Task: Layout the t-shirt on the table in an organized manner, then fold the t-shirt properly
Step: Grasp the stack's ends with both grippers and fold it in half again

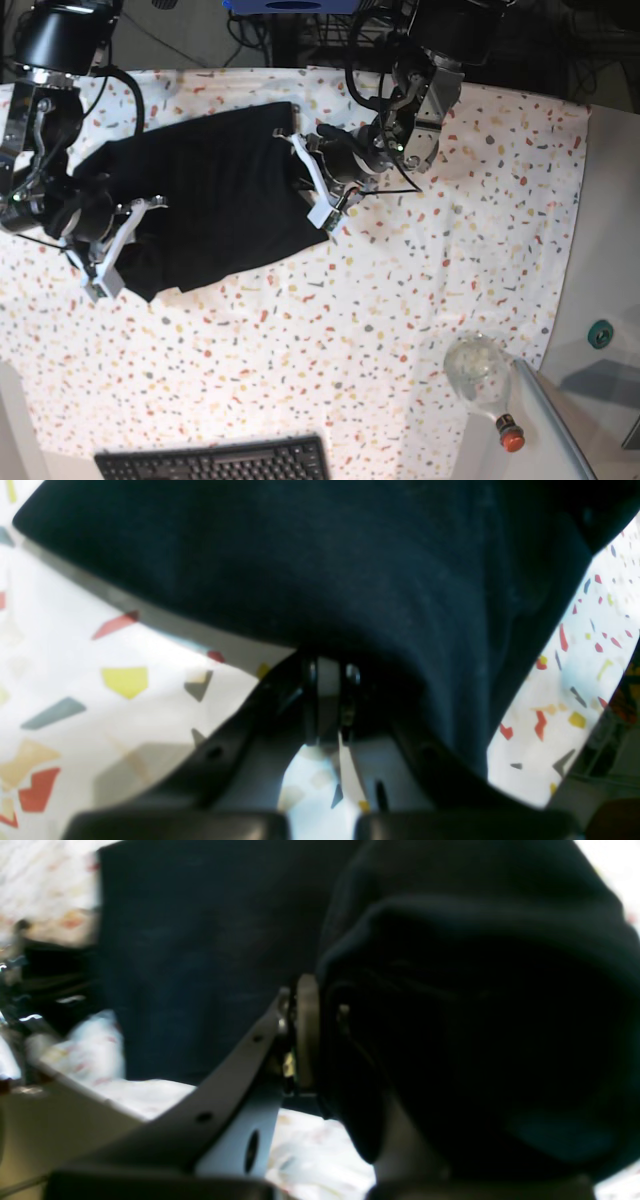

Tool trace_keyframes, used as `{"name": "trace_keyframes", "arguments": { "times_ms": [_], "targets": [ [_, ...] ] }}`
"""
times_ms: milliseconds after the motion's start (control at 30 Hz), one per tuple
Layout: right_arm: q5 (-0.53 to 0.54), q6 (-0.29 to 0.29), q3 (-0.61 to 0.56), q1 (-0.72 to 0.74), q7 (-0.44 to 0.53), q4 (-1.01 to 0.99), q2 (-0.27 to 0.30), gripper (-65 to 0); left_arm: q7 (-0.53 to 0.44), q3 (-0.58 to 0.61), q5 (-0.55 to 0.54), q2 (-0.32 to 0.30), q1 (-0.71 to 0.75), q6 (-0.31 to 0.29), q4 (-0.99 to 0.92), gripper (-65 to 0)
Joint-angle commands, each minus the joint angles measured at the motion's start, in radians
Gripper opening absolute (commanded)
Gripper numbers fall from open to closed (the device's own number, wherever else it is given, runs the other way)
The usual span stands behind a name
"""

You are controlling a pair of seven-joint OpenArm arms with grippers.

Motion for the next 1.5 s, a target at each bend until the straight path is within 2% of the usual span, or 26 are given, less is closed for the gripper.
{"name": "trace_keyframes", "arguments": {
  "times_ms": [0,200,267,500,567,700,733,900,1000,1200,1333,1467],
  "targets": [
    [0.02,-0.009,-0.022,0.012,0.019,0.036,-0.002,-65.0,0.015,-0.003,0.015,0.006,-0.015,0.015,-0.004,-65.0],
    [0.02,-0.106,-0.152,-0.021,0.029,0.077,-0.042,-65.0,0.015,-0.001,0.015,0.002,-0.039,0.015,-0.014,-65.0],
    [0.02,-0.121,-0.183,-0.021,0.052,0.065,-0.042,-65.0,0.015,-0.001,0.015,0.0,-0.039,0.015,-0.014,-65.0],
    [0.017,-0.124,-0.223,-0.001,0.151,-0.069,-0.036,-65.0,0.015,-0.003,0.015,-0.008,-0.036,0.015,-0.007,-65.0],
    [0.011,-0.124,-0.226,0.002,0.18,-0.098,-0.017,-65.0,0.015,-0.003,0.011,-0.021,-0.036,0.015,-0.003,-65.0],
    [-0.081,-0.126,-0.243,-0.009,0.215,-0.073,-0.006,-65.0,0.015,-0.004,0.009,-0.049,-0.036,0.015,-0.003,-65.0],
    [-0.111,-0.126,-0.244,-0.017,0.214,-0.059,-0.012,-63.9,0.015,-0.004,0.009,-0.055,-0.038,0.015,-0.004,-65.0],
    [-0.135,-0.126,-0.31,-0.043,0.218,-0.004,-0.034,-40.1,0.015,-0.006,0.014,-0.058,-0.047,0.015,-0.006,-65.0],
    [-0.135,-0.127,-0.352,-0.043,0.22,-0.003,-0.036,-35.1,0.015,-0.006,0.014,-0.055,-0.048,0.015,-0.004,-65.0],
    [-0.137,-0.276,-0.484,-0.04,0.238,0.007,-0.028,-34.4,0.015,-0.006,0.014,-0.058,-0.073,0.015,-0.007,-65.0],
    [-0.137,-0.316,-0.562,-0.04,0.246,0.005,-0.026,-34.7,0.015,-0.012,0.012,-0.08,-0.076,0.015,-0.004,-65.0],
    [-0.138,-0.385,-0.64,-0.032,0.247,0.002,-0.026,-35.0,0.017,-0.09,0.015,-0.115,-0.062,0.015,0.026,-65.0]
  ]
}}
